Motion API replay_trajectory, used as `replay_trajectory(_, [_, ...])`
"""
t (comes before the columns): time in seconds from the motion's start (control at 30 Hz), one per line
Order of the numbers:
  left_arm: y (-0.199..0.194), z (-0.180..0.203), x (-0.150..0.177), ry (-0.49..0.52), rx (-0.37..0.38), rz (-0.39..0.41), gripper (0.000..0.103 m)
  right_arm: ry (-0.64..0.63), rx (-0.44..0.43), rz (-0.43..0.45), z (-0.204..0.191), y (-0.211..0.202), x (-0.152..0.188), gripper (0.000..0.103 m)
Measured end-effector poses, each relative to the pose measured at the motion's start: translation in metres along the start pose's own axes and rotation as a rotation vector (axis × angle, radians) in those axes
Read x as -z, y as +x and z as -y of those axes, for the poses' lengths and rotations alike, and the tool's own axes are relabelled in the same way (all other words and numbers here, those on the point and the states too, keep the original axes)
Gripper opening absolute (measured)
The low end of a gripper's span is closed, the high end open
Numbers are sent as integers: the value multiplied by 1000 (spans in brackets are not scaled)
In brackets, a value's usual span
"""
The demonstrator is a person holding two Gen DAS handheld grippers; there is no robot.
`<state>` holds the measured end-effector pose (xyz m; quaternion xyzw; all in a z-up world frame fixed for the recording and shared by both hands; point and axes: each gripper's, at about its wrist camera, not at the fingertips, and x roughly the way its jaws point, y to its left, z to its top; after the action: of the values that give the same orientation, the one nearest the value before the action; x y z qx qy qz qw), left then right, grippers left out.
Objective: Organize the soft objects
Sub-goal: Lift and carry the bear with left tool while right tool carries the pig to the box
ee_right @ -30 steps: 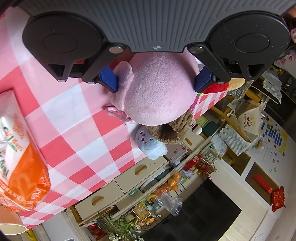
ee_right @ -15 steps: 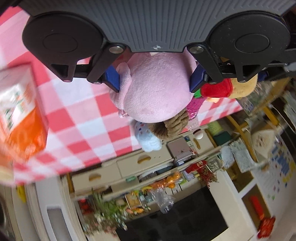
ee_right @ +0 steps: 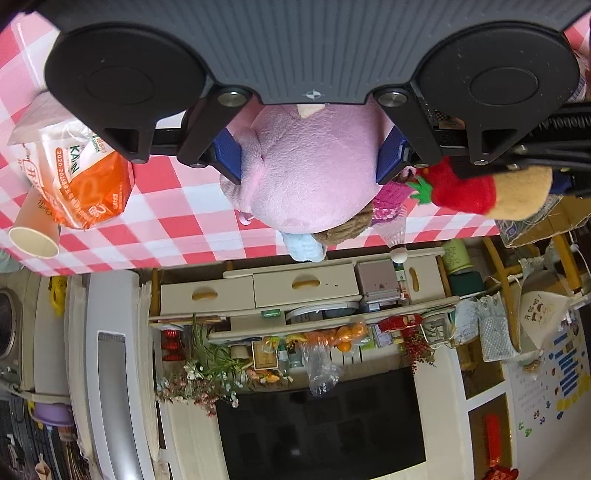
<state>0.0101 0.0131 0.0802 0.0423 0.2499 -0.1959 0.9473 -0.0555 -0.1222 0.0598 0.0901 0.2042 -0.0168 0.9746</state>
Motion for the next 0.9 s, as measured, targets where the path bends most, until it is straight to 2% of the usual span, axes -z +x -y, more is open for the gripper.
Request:
replay_trajectory(0.53, [-45,-43,-13,-95,-42,142,78,-82,-12,62,-18,8,-16,94])
replay_trajectory(0.9, [-76,-86,-15,-195,-120,219,78,-168,-97,114,-54,5,-41,94])
